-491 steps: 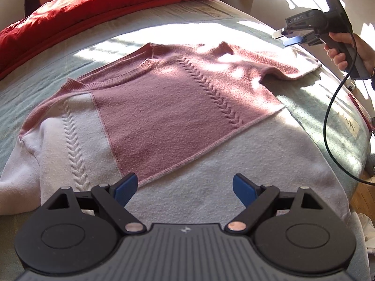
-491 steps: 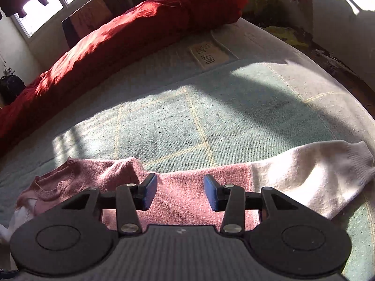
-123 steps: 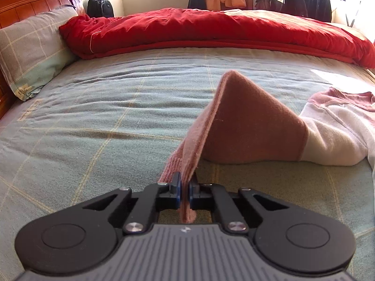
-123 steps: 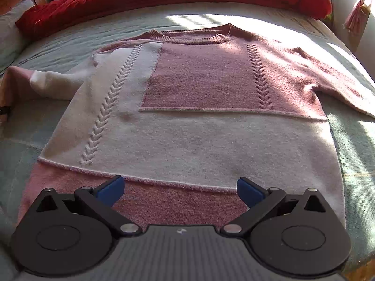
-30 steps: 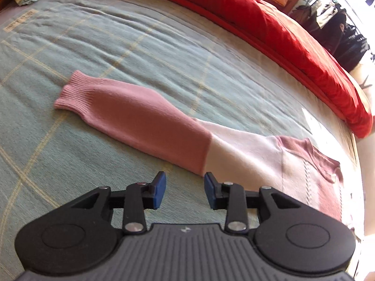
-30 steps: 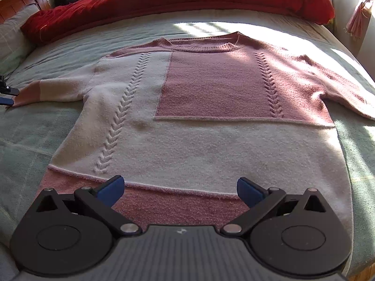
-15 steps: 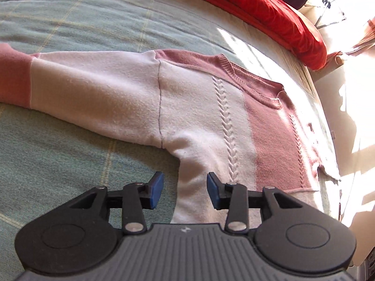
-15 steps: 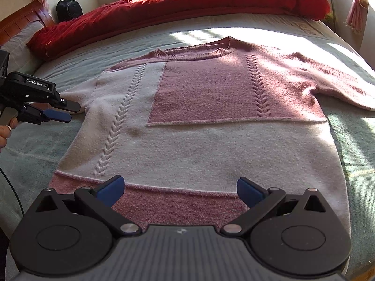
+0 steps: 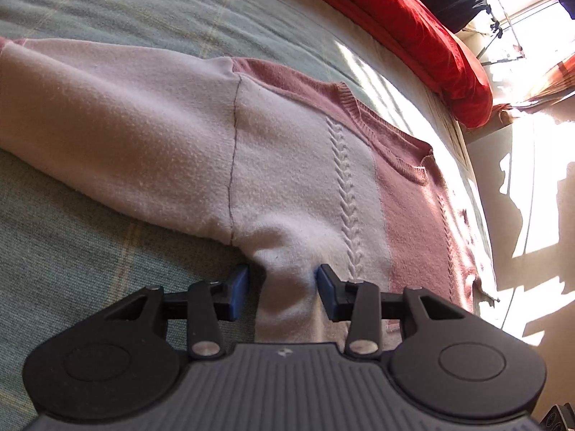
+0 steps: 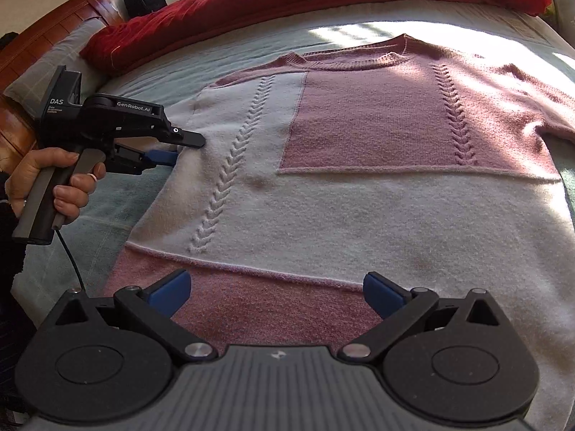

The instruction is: Fold clothes

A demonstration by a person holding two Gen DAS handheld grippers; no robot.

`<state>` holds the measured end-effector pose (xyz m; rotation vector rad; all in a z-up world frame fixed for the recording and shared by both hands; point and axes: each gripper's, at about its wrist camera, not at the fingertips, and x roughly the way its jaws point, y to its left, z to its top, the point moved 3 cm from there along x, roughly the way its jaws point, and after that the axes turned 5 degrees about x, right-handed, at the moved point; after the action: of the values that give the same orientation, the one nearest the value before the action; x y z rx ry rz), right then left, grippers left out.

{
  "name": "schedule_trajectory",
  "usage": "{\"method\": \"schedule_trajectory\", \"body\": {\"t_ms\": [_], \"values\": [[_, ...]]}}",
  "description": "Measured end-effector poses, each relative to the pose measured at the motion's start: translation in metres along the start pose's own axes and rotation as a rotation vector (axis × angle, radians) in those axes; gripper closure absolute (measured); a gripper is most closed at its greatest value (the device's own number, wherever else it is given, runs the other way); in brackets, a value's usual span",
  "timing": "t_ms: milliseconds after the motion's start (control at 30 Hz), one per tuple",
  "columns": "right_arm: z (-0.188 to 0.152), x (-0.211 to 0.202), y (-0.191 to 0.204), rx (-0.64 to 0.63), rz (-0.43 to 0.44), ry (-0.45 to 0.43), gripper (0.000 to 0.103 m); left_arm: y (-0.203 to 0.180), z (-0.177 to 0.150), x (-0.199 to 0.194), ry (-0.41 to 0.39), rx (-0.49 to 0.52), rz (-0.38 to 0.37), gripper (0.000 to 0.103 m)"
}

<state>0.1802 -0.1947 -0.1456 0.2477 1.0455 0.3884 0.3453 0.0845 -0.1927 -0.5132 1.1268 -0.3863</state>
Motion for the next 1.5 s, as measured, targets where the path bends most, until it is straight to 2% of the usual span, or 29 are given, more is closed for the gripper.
{"method": "schedule_trajectory", "body": {"t_ms": [133, 233, 267, 333, 367, 400, 567, 700, 767, 867, 1000, 1100, 1133, 1233, 1267, 1400, 1433, 1467, 1500], "values": [[0.001, 0.003, 0.014, -0.043, 0.021, 0.016, 0.0, 0.002, 0.001, 0.005, -0.015, -0.013, -0.031, 0.056], [0.0, 0.005, 0.019, -0.058, 0.029, 0.022, 0.0, 0.001, 0.0, 0.007, -0.026, -0.005, -0.059, 0.047], [-0.001, 0.005, 0.019, -0.059, 0.03, 0.025, 0.0, 0.0, 0.0, 0.008, -0.026, 0.005, -0.063, 0.047], [-0.002, 0.006, 0.02, -0.061, 0.026, 0.03, 0.0, -0.002, 0.0, 0.007, -0.023, 0.023, -0.061, 0.053], [-0.003, 0.006, 0.02, -0.062, 0.024, 0.033, 0.0, -0.004, 0.0, 0.006, -0.021, 0.034, -0.058, 0.072], [-0.004, 0.006, 0.019, -0.063, 0.022, 0.034, 0.0, -0.005, 0.0, 0.006, -0.019, 0.043, -0.049, 0.082], [-0.004, 0.005, 0.015, -0.063, 0.005, 0.033, 0.0, -0.012, 0.006, -0.008, -0.056, 0.098, 0.006, 0.091], [-0.005, 0.005, 0.012, -0.054, 0.002, 0.032, 0.0, -0.016, 0.015, -0.021, -0.097, 0.169, 0.109, 0.091], [-0.006, 0.007, 0.012, -0.05, -0.005, 0.035, 0.0, -0.009, 0.019, -0.019, -0.087, 0.161, 0.144, 0.091], [-0.007, 0.006, 0.013, -0.053, -0.009, 0.033, 0.0, 0.0, 0.017, -0.021, -0.084, 0.121, 0.113, 0.089], [-0.006, 0.002, 0.013, -0.056, -0.012, 0.028, 0.0, -0.008, 0.01, -0.036, -0.115, 0.129, 0.157, 0.089], [-0.006, 0.001, 0.012, -0.05, -0.011, 0.022, 0.0, -0.031, 0.005, -0.052, -0.17, 0.218, 0.167, 0.088], [-0.007, 0.001, 0.012, -0.051, -0.013, 0.023, 0.0, -0.042, 0.003, -0.055, -0.186, 0.254, 0.149, 0.085], [-0.008, 0.003, 0.012, -0.053, -0.019, 0.027, 0.0, -0.061, 0.0, -0.037, -0.145, 0.297, 0.068, 0.071], [-0.008, 0.004, 0.011, -0.051, -0.018, 0.028, 0.0, -0.067, -0.002, -0.03, -0.131, 0.31, 0.041, 0.071], [-0.009, 0.003, 0.005, -0.038, -0.03, 0.033, 0.0, -0.046, 0.003, 0.007, -0.107, 0.315, 0.183, 0.071], [-0.008, 0.002, 0.003, -0.035, -0.034, 0.031, 0.0, -0.041, 0.005, 0.017, -0.102, 0.316, 0.221, 0.074], [-0.008, 0.001, 0.002, -0.032, -0.037, 0.028, 0.0, -0.037, 0.008, 0.016, -0.098, 0.301, 0.216, 0.081], [-0.007, -0.001, 0.0, -0.03, -0.037, 0.025, 0.0, -0.033, 0.012, 0.014, -0.096, 0.284, 0.207, 0.082]]}}
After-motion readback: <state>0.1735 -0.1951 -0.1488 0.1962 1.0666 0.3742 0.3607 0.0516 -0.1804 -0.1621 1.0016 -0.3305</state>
